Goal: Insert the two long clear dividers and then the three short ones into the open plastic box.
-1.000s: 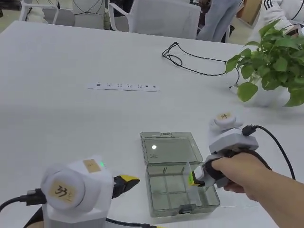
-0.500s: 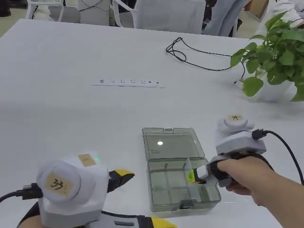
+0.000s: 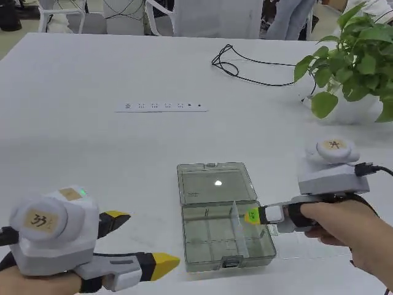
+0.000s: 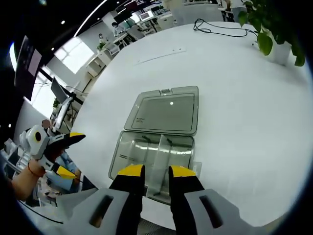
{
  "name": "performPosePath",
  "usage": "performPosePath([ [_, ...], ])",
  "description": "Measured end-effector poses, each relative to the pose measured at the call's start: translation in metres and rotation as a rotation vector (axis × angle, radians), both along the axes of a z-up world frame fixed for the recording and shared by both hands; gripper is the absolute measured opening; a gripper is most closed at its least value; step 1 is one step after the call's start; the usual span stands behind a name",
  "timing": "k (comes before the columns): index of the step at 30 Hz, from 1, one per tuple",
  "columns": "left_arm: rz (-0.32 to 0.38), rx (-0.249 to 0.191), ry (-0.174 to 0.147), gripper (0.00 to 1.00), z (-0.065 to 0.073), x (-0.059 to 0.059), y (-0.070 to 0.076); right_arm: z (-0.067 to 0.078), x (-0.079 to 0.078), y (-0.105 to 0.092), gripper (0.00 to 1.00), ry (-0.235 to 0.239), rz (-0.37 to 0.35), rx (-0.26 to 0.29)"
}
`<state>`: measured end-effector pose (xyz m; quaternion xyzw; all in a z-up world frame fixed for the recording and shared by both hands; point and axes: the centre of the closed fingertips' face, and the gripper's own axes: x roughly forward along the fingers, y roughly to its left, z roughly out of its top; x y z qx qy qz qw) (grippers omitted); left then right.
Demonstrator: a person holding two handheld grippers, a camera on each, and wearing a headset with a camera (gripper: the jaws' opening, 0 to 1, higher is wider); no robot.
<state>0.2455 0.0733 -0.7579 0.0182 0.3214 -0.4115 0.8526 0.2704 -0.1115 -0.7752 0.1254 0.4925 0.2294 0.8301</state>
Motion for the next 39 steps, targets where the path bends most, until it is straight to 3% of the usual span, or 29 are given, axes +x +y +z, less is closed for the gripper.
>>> performPosePath([
  [6,0.076,0.091,0.037,0.70,-0.021,0.011,0.014,0.024,0.001,-0.016,0.25,-0.090,0.032,0.038],
  [10,0.091,0.136,0.065,0.67,-0.033,0.010,0.016,0.037,-0.003,-0.023,0.29,-0.141,0.058,0.048],
  [12,0.091,0.182,0.086,0.65,-0.043,0.008,0.016,0.044,-0.003,-0.026,0.31,-0.188,0.087,0.053],
  [16,0.109,0.231,0.118,0.61,-0.056,0.008,0.018,0.051,-0.006,-0.034,0.39,-0.260,0.144,0.034],
  [28,0.171,0.346,0.193,0.52,-0.085,0.012,0.028,0.057,-0.023,-0.049,0.57,-0.421,0.363,0.012],
  [33,0.186,0.385,0.214,0.50,-0.093,0.013,0.030,0.051,-0.025,-0.065,0.59,-0.426,0.387,0.005],
  [39,0.194,0.440,0.236,0.47,-0.097,0.014,0.035,0.048,-0.032,-0.071,0.61,-0.454,0.409,-0.003],
])
